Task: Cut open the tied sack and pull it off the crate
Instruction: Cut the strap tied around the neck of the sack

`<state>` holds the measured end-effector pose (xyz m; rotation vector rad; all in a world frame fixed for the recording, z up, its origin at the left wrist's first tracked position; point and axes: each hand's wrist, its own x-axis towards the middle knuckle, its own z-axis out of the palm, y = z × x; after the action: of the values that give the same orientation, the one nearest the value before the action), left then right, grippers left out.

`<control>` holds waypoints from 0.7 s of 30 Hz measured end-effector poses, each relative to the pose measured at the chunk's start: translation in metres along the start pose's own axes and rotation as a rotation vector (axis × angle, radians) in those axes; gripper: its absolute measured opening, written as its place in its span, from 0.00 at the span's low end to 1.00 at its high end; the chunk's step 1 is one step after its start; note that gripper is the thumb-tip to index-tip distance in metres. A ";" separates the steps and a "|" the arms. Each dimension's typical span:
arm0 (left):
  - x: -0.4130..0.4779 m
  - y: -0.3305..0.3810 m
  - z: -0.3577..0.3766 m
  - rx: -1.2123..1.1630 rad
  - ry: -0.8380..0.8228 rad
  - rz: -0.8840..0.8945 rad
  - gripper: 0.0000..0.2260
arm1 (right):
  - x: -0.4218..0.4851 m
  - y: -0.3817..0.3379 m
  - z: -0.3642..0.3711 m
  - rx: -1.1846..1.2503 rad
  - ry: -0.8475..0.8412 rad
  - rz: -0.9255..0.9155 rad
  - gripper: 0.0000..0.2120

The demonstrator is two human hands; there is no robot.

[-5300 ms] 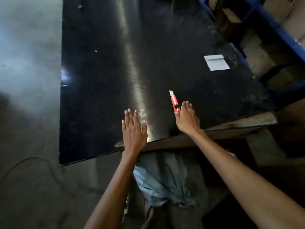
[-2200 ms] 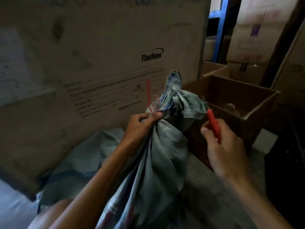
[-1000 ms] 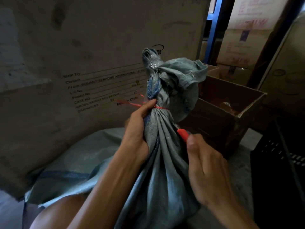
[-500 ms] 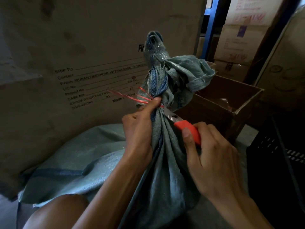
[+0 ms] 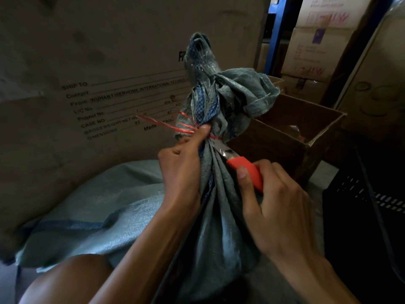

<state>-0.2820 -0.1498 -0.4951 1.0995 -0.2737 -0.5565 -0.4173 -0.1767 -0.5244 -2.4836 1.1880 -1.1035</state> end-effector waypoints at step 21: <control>-0.016 -0.013 0.006 -0.070 0.042 -0.183 0.13 | -0.004 0.002 0.021 0.237 0.172 0.072 0.12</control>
<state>-0.3016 -0.1500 -0.5034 1.0734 -0.1169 -0.6994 -0.4058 -0.1780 -0.5422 -2.1900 1.1065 -1.3728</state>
